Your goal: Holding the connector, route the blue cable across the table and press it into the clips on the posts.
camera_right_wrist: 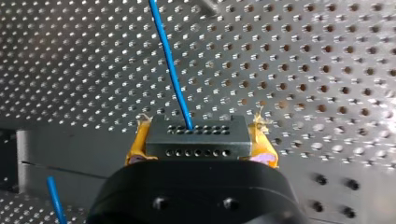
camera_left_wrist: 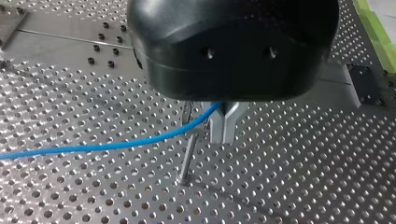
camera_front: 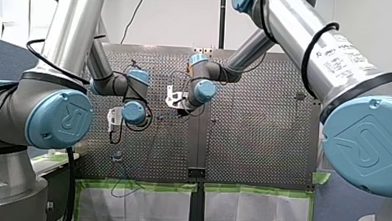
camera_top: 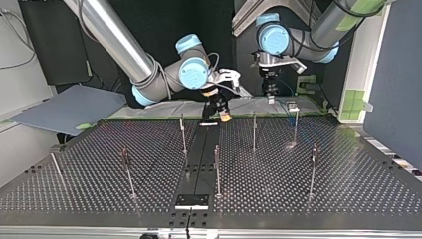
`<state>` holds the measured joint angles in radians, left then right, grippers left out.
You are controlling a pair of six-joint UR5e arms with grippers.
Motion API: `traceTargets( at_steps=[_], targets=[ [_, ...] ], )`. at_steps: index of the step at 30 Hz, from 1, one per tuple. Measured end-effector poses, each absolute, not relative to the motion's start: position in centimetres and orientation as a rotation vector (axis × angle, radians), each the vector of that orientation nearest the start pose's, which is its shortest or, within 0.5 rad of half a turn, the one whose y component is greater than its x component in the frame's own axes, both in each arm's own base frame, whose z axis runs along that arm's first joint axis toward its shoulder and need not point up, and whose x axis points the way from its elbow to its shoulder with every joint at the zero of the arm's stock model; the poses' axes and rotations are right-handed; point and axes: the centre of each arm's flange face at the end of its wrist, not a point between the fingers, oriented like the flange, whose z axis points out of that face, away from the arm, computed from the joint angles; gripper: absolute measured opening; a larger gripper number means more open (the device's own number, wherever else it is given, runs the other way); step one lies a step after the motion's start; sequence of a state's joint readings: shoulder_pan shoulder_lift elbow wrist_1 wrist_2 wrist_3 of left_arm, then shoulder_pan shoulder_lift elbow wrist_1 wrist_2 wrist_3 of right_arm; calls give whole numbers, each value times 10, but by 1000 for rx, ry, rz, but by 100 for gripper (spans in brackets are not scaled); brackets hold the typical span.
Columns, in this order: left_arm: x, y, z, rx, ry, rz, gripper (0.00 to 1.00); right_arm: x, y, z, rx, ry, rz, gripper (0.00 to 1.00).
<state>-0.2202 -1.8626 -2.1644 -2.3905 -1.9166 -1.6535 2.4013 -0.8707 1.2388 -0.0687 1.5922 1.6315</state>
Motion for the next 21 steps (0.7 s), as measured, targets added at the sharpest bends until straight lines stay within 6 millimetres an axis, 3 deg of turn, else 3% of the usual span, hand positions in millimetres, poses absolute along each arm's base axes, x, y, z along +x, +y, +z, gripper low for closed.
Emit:
traceTargets(
  at_steps=[9,21],
  targets=[
    [432,-201,159,-140,1642,-16,0,606,-388,202,-2700,1185,-1992,0],
    [472,-200,143,-167,1645,-3,0,603,-404,202,-2643,1180,-2054,0]
  ],
)
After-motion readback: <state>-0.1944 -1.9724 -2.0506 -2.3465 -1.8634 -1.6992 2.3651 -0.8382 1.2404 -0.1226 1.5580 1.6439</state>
